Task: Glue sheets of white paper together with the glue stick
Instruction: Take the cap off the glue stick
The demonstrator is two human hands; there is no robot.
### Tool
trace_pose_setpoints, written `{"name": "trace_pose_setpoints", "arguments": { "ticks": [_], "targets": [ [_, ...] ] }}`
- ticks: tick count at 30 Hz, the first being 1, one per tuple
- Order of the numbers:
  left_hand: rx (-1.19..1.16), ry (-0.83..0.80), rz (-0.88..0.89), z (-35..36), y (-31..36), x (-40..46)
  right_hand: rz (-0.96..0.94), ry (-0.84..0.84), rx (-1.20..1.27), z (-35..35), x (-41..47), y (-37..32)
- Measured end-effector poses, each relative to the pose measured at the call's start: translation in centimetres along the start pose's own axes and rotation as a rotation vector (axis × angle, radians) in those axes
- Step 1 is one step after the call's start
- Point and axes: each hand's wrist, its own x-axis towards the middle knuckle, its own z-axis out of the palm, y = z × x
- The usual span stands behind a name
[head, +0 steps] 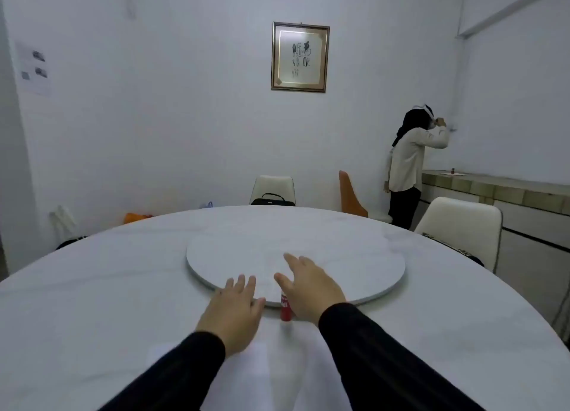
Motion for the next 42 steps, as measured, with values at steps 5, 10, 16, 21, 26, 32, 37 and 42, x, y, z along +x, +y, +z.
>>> {"name": "trace_pose_setpoints", "arguments": {
  "ticks": [5, 10, 16, 21, 26, 32, 37, 42],
  "targets": [
    [-0.344, 0.0, -0.043, 4.0, 0.3, -2.4, 0.011, -0.039, 0.026, 2.1, -0.9, 0.5],
    [-0.422, 0.037, -0.018, 5.4, 0.9, -2.0, 0.016, 0.091, 0.21, 3.7, -1.3, 1.1],
    [-0.677, 0.118, -0.046, 4.4, 0.4, -2.3, 0.012, 0.177, 0.571, 3.6, -2.5, 0.8],
    [-1.004, 0.135, -0.024, 2.8, 1.2, -2.5, 0.023, 0.146, 1.022, 2.3, -3.5, 0.4],
    [-1.251, -0.034, -0.05, 2.3, 1.9, -3.2, 0.084, -0.065, 1.413, 0.9, -3.9, 1.3],
    [-1.422, -0.043, -0.035, 2.3, 2.9, -3.4, 0.067, -0.03, 1.407, -0.1, -4.3, 0.7],
    [-1.433, -0.015, 0.019, 2.1, 3.4, -3.8, 0.071, 0.087, 1.32, -0.1, -4.8, -0.7],
    [-1.44, 0.048, -0.012, 2.1, 3.2, -3.6, 0.076, 0.092, 1.302, -0.4, -4.9, -1.0]
  ]
}}
